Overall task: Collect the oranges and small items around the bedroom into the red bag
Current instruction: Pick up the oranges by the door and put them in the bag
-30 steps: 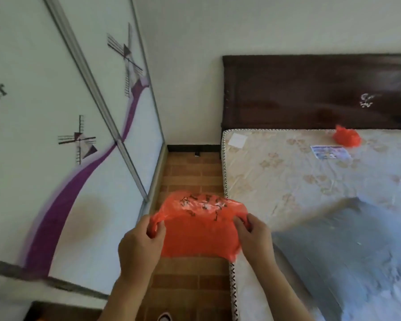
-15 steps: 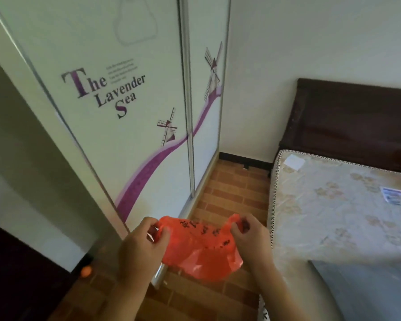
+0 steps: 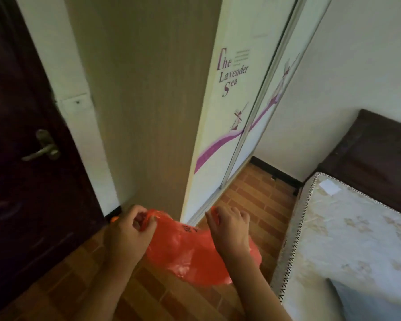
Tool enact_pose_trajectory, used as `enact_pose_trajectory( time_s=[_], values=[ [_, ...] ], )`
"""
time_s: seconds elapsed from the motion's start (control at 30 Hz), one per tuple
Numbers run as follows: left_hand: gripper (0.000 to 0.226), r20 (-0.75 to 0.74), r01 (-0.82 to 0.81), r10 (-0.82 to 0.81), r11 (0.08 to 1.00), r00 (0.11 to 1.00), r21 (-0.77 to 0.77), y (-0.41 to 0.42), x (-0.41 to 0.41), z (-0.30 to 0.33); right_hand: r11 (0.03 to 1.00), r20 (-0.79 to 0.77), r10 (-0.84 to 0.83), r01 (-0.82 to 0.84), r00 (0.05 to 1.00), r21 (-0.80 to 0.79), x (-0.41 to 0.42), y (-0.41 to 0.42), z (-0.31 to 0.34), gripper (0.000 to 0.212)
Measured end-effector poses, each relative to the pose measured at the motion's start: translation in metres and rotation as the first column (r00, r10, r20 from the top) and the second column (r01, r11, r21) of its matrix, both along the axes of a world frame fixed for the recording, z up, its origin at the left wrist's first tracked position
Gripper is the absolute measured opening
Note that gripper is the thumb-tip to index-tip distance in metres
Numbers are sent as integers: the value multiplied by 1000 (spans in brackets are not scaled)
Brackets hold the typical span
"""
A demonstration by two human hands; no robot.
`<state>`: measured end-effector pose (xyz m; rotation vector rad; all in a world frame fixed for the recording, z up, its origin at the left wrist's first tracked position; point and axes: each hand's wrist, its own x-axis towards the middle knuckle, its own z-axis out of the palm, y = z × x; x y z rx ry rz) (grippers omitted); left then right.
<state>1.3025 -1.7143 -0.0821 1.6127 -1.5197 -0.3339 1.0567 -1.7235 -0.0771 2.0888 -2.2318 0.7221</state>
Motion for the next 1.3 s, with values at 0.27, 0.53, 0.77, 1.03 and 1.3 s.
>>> enact_pose_trajectory(
  time_s=[0.27, 0.53, 0.77, 1.03, 1.3],
  values=[
    [23, -43, -174, 178, 980, 983, 93, 37, 92, 5, 945, -62, 325, -321, 944, 63, 114, -28, -7, 28],
    [30, 93, -500, 492, 860, 865, 101, 59, 152, -17, 817, -80, 577, -574, 813, 57, 193, -65, -32, 18],
    [18, 254, -667, 641, 745, 724, 22, 76, 173, -16, 635, 43, 767, -766, 641, 94, 249, -100, -36, 34],
    [20, 426, -799, 734, 600, 529, -42, 115, 181, -18, 465, 118, 875, -883, 469, 63, 294, -108, -53, 38],
    [21, 373, -895, 838, 444, 398, -41, 172, 196, -2, 328, 113, 940, -944, 323, -25, 352, -68, -39, 31]
  ],
)
